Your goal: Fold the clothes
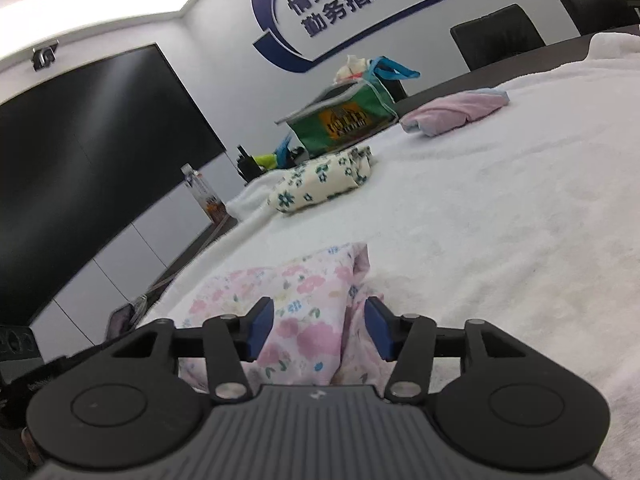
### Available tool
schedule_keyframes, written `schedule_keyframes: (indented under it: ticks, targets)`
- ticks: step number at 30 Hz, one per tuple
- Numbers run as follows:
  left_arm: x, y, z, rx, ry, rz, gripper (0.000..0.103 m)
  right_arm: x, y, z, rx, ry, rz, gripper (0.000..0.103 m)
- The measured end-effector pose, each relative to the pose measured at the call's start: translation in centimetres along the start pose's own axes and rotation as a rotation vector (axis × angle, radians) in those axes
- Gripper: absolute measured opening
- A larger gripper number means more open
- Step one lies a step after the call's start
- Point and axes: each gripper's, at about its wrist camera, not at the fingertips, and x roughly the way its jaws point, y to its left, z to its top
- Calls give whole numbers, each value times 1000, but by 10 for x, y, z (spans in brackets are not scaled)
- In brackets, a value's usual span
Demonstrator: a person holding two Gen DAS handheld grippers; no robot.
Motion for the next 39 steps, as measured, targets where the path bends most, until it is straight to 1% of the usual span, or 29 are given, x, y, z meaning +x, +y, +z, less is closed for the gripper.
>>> schedule_keyframes:
  ticks: [1,4,5,7,8,9,10,11,13,15,16,17,18,19,21,23,24,25,27,28,29,30,31,32,33,35,36,38,39]
  targets:
    - [2,-4,-2,6,-3,10,78,2,0,-1,0,2,-2,47]
    - [6,-12,-8,7,-5,29,59,4,-3,-5,18,-5,2,47]
    - [7,-12,-8,-11,0,24,59,5,-4,-6,25,-9,4,47]
    - [11,-8,-8,-58,18,15,59,5,-6,-9,39,-15,9,35]
    - [13,-4,-8,-96,36,10,57,6,-5,-11,39,-15,14,23]
    - [15,1,-8,-138,51,3,50,5,-4,-13,37,-17,13,8]
    - [16,7,-8,-178,63,-6,27,2,-3,-16,38,-33,9,4]
    - [17,12,-8,-208,71,-24,18,-3,-1,-18,36,-59,8,4]
    - [23,22,-7,-254,88,-56,17,-13,2,-23,30,-101,2,4]
    - [29,27,-8,-283,116,-59,17,-15,4,-25,14,-85,-24,4]
    - [31,29,-8,-292,125,-54,21,-15,2,-25,17,-76,-27,4]
    - [31,30,-7,-300,124,-45,31,-14,0,-24,20,-63,-25,6]
    - [30,31,-6,-307,118,-36,38,-14,-1,-21,23,-59,-30,12]
    - [26,31,-3,-303,107,-33,49,-14,-3,-16,29,-73,-41,16]
    - [17,30,4,-283,79,-32,53,-15,-6,-5,37,-103,-63,48]
    - [12,29,18,-247,40,-32,59,-13,-7,9,25,-139,-85,56]
    - [15,28,28,-225,33,-31,61,-7,-8,17,17,-135,-95,57]
    - [22,27,38,-205,36,-27,61,0,-10,24,23,-116,-104,57]
    - [39,28,49,-190,49,0,56,20,-18,36,76,-38,-108,57]
    - [50,31,53,-202,73,17,46,30,-24,39,111,3,-105,57]
    - [60,35,54,-230,111,4,29,38,-29,39,146,30,-95,56]
    - [70,40,54,-263,153,-20,23,46,-35,39,181,56,-85,48]
    - [75,44,52,-286,169,-34,20,52,-39,38,207,76,-73,35]
    - [79,47,49,-305,172,-42,15,53,-38,35,211,78,-55,9]
    - [83,51,46,-329,176,-35,15,54,-37,32,206,76,-48,8]
    - [90,59,40,-377,186,-9,15,51,-29,27,141,52,-97,6]
    - [90,59,38,-372,182,2,15,52,-26,25,122,54,-129,6]
    - [89,57,37,-338,165,21,21,55,-22,21,88,48,-191,7]
    - [86,55,38,-324,156,25,22,55,-20,20,76,44,-215,9]
